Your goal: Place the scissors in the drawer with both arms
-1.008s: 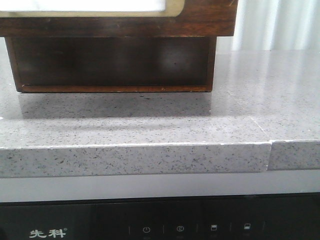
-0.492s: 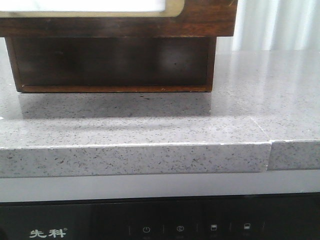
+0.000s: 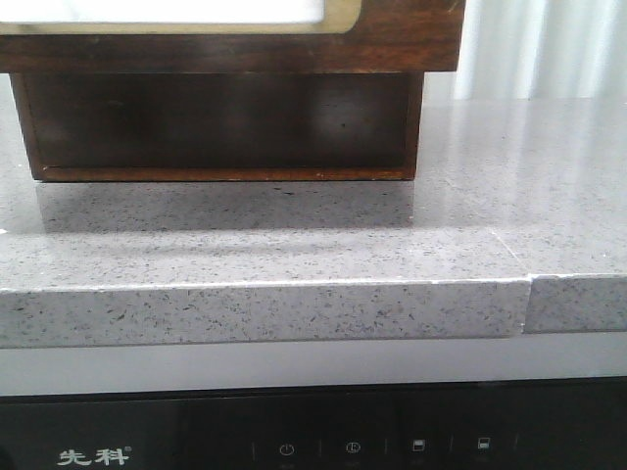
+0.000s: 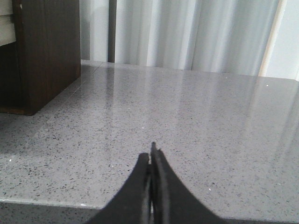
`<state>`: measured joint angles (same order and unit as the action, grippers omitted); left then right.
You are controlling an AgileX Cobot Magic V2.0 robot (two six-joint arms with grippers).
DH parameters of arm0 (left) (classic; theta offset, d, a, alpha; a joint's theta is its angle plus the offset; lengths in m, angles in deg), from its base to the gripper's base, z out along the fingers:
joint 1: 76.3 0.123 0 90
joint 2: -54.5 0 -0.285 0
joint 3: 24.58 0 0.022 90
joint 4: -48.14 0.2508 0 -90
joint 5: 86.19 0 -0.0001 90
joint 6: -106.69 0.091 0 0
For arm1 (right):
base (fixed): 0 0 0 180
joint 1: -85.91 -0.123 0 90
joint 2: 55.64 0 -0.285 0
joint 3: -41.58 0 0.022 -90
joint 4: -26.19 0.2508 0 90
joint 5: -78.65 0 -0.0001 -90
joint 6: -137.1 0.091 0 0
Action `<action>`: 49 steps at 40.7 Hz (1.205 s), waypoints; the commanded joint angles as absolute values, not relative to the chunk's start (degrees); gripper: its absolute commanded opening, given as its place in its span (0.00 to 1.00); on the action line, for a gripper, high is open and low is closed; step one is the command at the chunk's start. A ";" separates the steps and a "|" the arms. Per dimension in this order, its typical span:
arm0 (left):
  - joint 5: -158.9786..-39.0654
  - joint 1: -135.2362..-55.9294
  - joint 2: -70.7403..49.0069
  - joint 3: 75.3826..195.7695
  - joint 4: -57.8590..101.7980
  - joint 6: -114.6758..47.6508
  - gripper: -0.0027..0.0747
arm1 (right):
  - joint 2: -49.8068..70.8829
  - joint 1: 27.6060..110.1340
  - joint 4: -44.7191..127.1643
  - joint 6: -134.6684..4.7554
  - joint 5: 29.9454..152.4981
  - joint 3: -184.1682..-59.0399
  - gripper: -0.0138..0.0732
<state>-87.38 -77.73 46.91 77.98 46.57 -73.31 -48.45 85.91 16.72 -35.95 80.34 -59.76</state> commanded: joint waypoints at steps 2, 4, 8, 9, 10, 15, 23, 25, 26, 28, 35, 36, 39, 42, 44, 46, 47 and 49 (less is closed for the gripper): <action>-82.73 -78.17 47.88 76.53 46.02 -73.31 0.01 | -49.40 86.01 16.96 -36.31 75.33 -59.66 0.08; -82.73 -78.17 47.88 76.53 46.02 -73.31 0.01 | -49.40 86.01 16.96 -36.31 75.33 -59.66 0.08; -82.73 -78.17 47.88 76.53 46.02 -73.31 0.01 | -49.46 86.01 17.46 -36.31 75.48 -59.66 0.08; -82.73 -78.17 47.88 76.53 46.02 -73.31 0.01 | -49.46 86.01 18.26 -36.36 75.24 -59.66 0.08; -82.73 -78.17 47.88 76.53 46.02 -73.31 0.01 | -49.46 86.01 19.92 -36.47 75.24 -59.66 0.08; -82.73 -78.17 47.88 76.53 46.02 -73.31 0.01 | -49.46 86.01 29.14 -42.90 75.80 -59.66 0.08; -82.73 -78.17 47.88 76.53 46.02 -73.31 0.01 | -49.46 86.01 29.31 -45.40 75.51 -59.66 0.08; -82.73 -78.17 47.88 76.53 46.02 -73.31 0.01 | -49.46 86.01 29.31 -44.06 75.69 -59.66 0.08; -82.73 -78.17 47.88 76.53 46.02 -73.31 0.01 | -49.46 86.01 29.31 -43.45 75.90 -59.66 0.08; -82.73 -78.17 47.88 76.53 46.02 -73.31 0.01 | -49.46 86.01 28.84 -43.38 76.26 -59.66 0.08; -82.73 -78.17 47.88 76.53 46.02 -73.31 0.01 | -49.46 85.96 28.43 -43.23 77.98 -59.66 0.08; -82.73 -78.17 47.88 76.53 46.02 -73.31 0.01 | -49.46 85.96 28.43 -42.90 77.91 -59.66 0.08; -82.73 -78.17 47.88 76.53 46.02 -73.31 0.01 | -49.46 85.96 28.43 -42.56 77.27 -59.66 0.08; -82.73 -78.17 47.88 76.53 46.02 -73.31 0.01 | -49.46 85.96 28.41 -41.49 75.53 -59.66 0.08; -82.73 -78.17 47.88 76.53 46.02 -73.31 0.01 | -49.46 85.96 28.25 -41.50 74.69 -59.66 0.08; -82.73 -78.17 47.88 76.53 46.02 -73.31 0.01 | -49.46 85.96 27.80 -41.50 74.60 -59.66 0.08; -82.73 -78.17 47.88 76.53 46.02 -73.31 0.01 | -49.46 85.96 27.62 -41.50 74.60 -59.66 0.08; -82.73 -78.17 47.88 76.53 46.02 -73.31 0.01 | -49.46 85.96 26.94 -41.50 74.60 -59.66 0.08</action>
<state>-87.38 -77.73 46.91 77.98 46.57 -73.31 -48.45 85.91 28.47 -41.74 79.72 -59.76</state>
